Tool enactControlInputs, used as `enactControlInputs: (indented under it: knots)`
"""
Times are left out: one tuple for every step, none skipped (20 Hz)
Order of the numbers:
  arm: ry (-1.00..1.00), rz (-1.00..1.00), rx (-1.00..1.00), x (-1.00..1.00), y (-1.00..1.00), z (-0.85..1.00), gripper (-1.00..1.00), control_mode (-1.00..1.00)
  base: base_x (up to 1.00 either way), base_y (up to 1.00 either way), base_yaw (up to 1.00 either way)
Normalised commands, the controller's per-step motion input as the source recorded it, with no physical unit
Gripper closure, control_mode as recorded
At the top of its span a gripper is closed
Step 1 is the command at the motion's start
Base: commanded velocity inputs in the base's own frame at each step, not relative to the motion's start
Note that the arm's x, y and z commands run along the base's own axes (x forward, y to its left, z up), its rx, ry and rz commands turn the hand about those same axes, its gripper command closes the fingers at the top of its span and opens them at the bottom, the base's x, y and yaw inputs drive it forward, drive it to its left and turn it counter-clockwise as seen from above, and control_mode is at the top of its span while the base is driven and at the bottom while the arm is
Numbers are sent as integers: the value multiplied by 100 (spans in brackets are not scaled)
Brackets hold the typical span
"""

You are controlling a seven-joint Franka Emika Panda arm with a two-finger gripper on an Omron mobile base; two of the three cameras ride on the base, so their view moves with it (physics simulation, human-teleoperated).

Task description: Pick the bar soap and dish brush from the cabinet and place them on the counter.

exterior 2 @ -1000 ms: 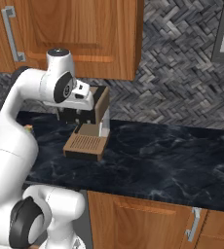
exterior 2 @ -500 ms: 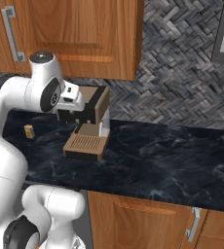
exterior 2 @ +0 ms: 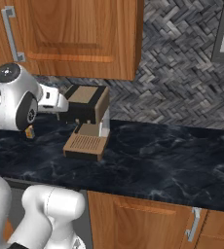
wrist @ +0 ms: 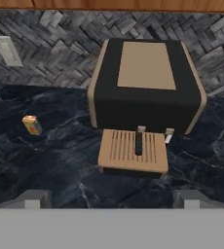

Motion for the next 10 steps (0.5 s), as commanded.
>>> enactControlInputs:
  knots:
    - [-16, 0, -2, -27, 24, 36, -100, -100, 0, 0, 0]
    - [-12, 0, 0, -23, 19, 38, -100, -100, 0, 0, 0]
    - [-11, 0, 0, -22, 18, 41, -100, -100, 0, 0, 0]
    - [-4, 0, 0, -13, 20, 37, -100, -100, 0, 0, 0]
    - [-2, 0, 0, -12, 21, 35, -100, -100, 0, 0, 0]
    - [-1, 0, 0, -12, 24, 33, -100, -100, 0, 0, 0]
    - [0, 0, 0, -8, 25, 34, -100, -100, 0, 0, 0]
    - [0, 0, 0, -5, 25, 35, -100, -100, 0, 0, 0]
    - [0, 0, 0, -6, 19, 36, -100, -100, 0, 0, 0]
    - [0, 0, 0, -7, 19, 37, -100, -100, 0, 0, 0]
